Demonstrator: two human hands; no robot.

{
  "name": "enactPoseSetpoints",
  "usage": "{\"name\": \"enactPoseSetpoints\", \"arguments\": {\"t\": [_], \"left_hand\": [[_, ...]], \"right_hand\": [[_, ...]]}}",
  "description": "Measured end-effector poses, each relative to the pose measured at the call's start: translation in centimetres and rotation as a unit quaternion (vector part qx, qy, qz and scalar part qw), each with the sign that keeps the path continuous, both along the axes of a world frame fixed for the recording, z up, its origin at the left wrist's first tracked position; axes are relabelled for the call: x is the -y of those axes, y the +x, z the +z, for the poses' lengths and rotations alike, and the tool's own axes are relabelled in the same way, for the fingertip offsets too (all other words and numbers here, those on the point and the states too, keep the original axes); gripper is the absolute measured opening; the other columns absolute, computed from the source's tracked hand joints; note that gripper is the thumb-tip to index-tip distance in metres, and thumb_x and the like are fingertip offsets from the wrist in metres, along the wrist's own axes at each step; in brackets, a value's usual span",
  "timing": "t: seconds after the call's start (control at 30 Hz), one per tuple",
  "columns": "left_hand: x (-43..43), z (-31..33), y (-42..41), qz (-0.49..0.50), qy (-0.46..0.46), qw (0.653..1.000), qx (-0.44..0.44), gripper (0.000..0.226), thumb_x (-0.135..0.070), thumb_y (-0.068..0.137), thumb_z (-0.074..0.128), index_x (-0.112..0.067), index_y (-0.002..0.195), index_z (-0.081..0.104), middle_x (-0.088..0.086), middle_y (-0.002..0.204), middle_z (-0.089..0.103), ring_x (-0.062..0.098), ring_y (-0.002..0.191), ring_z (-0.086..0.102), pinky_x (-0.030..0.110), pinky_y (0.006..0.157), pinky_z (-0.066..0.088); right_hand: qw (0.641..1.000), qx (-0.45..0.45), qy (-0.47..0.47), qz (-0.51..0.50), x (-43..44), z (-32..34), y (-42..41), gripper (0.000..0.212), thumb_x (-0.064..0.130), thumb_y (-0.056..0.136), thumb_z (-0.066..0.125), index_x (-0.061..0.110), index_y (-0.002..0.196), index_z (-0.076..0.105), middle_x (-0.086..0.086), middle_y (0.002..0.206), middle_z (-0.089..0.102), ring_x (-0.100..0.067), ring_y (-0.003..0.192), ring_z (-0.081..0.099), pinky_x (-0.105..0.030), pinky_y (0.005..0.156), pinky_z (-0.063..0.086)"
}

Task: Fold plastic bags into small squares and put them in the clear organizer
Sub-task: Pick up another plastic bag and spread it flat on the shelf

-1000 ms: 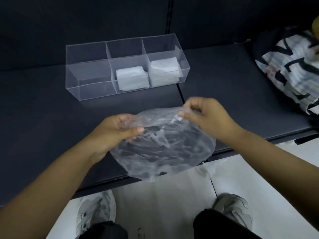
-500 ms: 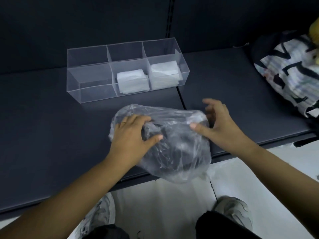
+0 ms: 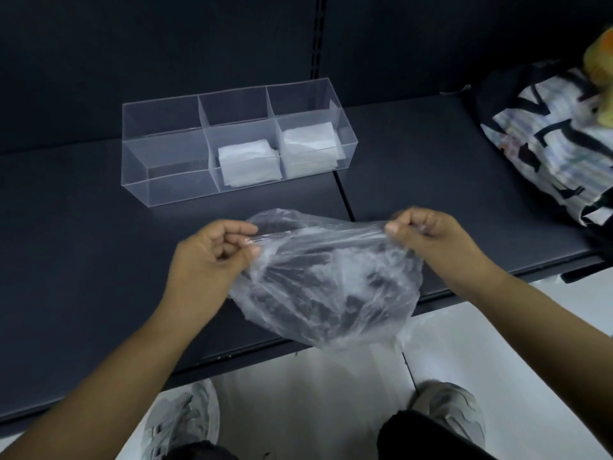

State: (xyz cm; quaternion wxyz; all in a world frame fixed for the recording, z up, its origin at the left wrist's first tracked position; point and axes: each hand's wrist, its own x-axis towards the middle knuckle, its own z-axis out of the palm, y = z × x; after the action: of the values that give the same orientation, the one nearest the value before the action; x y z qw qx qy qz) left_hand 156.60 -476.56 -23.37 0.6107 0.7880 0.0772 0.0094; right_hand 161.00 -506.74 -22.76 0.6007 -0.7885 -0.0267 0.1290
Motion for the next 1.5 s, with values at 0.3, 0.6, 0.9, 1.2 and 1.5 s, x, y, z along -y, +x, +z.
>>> {"name": "enactPoseSetpoints", "arguments": {"t": [0.3, 0.6, 0.9, 1.2, 1.5], "left_hand": [[0.3, 3.6, -0.3, -0.036, 0.055, 0.998, -0.009, 0.038, -0.058, 0.072, 0.073, -0.041, 0.104, 0.062, -0.019, 0.100, 0.066, -0.002, 0.093, 0.062, 0.012, 0.081, 0.047], [3.3, 3.8, 0.3, -0.105, 0.260, 0.960, 0.029, 0.088, -0.078, 0.059, 0.050, -0.038, 0.137, 0.040, -0.025, 0.127, 0.028, -0.007, 0.114, 0.022, 0.023, 0.101, 0.016], [4.2, 5.3, 1.4, -0.127, 0.032, 0.989, 0.071, 0.011, -0.037, 0.084, 0.063, -0.033, 0.079, 0.072, -0.019, 0.075, 0.071, -0.009, 0.069, 0.062, 0.006, 0.066, 0.044], [2.2, 4.6, 1.4, -0.068, -0.150, 0.980, -0.108, 0.026, -0.041, 0.081, 0.059, -0.024, 0.089, 0.078, 0.003, 0.091, 0.076, 0.014, 0.083, 0.071, 0.022, 0.073, 0.056], [-0.3, 2.0, 0.3, 0.048, -0.094, 0.984, -0.143, 0.020, -0.030, 0.095, 0.056, -0.026, 0.094, 0.076, -0.005, 0.093, 0.075, 0.011, 0.091, 0.070, 0.032, 0.089, 0.051]], "right_hand": [[0.994, 0.028, 0.092, -0.046, -2.9, 4.0, -0.6, 0.024, 0.035, 0.086, 0.060, 0.016, 0.073, 0.057, 0.004, 0.063, 0.064, -0.008, 0.058, 0.059, -0.020, 0.058, 0.051], [0.992, 0.000, 0.123, -0.013, -5.6, 5.6, -1.2, 0.023, 0.033, 0.082, 0.062, 0.012, 0.074, 0.056, 0.002, 0.064, 0.059, -0.008, 0.059, 0.056, -0.021, 0.059, 0.049], [0.975, -0.037, 0.134, 0.173, -5.2, 6.9, -1.0, 0.026, 0.011, 0.076, 0.073, 0.014, 0.101, 0.067, -0.002, 0.090, 0.070, -0.013, 0.083, 0.068, -0.020, 0.073, 0.053], [0.974, -0.085, 0.157, 0.142, -4.8, 7.3, 0.2, 0.033, 0.056, 0.090, 0.049, 0.032, 0.094, 0.071, 0.008, 0.092, 0.073, -0.013, 0.086, 0.071, -0.026, 0.072, 0.056], [0.970, -0.193, 0.068, 0.133, -0.4, 5.3, -0.1, 0.041, 0.027, 0.063, 0.080, 0.018, 0.102, 0.073, -0.009, 0.090, 0.072, -0.018, 0.081, 0.069, -0.024, 0.073, 0.053]]}}
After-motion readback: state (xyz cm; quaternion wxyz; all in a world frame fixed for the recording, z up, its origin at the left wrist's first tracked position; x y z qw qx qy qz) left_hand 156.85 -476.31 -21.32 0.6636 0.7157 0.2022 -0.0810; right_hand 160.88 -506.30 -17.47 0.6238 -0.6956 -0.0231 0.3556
